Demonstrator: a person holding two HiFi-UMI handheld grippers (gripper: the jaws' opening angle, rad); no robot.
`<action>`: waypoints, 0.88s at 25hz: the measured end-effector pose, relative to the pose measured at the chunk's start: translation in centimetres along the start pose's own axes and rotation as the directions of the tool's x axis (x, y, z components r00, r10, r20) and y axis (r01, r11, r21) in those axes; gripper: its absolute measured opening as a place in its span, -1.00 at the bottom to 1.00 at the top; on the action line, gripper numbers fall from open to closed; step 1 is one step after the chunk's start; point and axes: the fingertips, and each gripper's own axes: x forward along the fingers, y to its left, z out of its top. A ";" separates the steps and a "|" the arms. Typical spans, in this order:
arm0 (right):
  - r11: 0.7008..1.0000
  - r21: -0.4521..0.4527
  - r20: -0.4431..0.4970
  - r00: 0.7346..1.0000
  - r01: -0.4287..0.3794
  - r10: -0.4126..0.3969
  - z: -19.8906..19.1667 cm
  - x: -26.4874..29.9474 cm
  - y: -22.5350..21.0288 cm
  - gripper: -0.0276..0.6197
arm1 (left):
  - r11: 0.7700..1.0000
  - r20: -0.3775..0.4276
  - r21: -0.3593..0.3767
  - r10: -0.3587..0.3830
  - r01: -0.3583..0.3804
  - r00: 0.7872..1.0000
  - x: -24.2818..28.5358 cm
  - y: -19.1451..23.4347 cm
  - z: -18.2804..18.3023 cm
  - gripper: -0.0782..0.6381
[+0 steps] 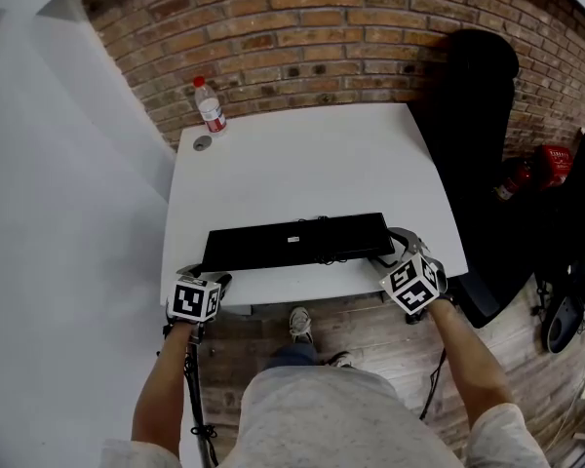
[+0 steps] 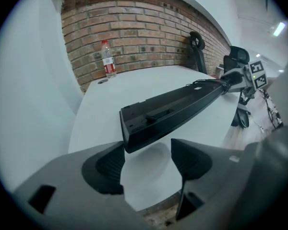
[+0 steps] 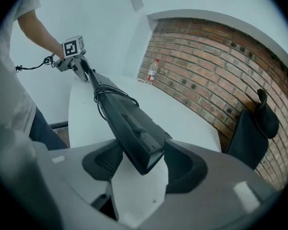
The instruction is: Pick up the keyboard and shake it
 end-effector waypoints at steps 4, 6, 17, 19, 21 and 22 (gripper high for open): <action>0.998 -0.058 -0.036 0.999 -0.018 0.016 -0.5 0.0 0.4 -0.06 | 1.000 -0.039 0.007 -0.005 0.005 0.999 0.2 -0.2 -0.7 0.07; 0.995 -0.090 -0.066 0.998 -0.032 0.026 -0.8 0.0 0.7 -0.05 | 1.000 -0.051 0.008 -0.003 0.004 0.999 0.1 -0.4 -1.0 0.08; 0.985 -0.125 -0.154 0.983 -0.117 0.097 -2.7 -1.3 2.1 -0.04 | 0.999 -0.053 0.041 0.012 -0.010 0.999 -0.4 -1.6 -1.3 0.09; 0.987 -0.114 -0.139 0.986 -0.109 0.093 -2.6 -1.7 2.1 -0.09 | 0.999 -0.051 0.039 0.018 -0.016 0.999 -0.5 -2.0 -1.4 0.09; 0.991 -0.087 -0.116 0.989 -0.103 0.093 -2.2 -2.2 2.2 -0.14 | 0.999 -0.043 0.037 0.023 -0.021 0.999 -0.7 -2.2 -1.4 0.10; 0.993 -0.065 -0.102 0.990 -0.101 0.095 -1.9 -2.4 2.2 -0.15 | 0.999 -0.037 0.035 0.023 -0.022 0.999 -1.0 -2.4 -1.2 0.10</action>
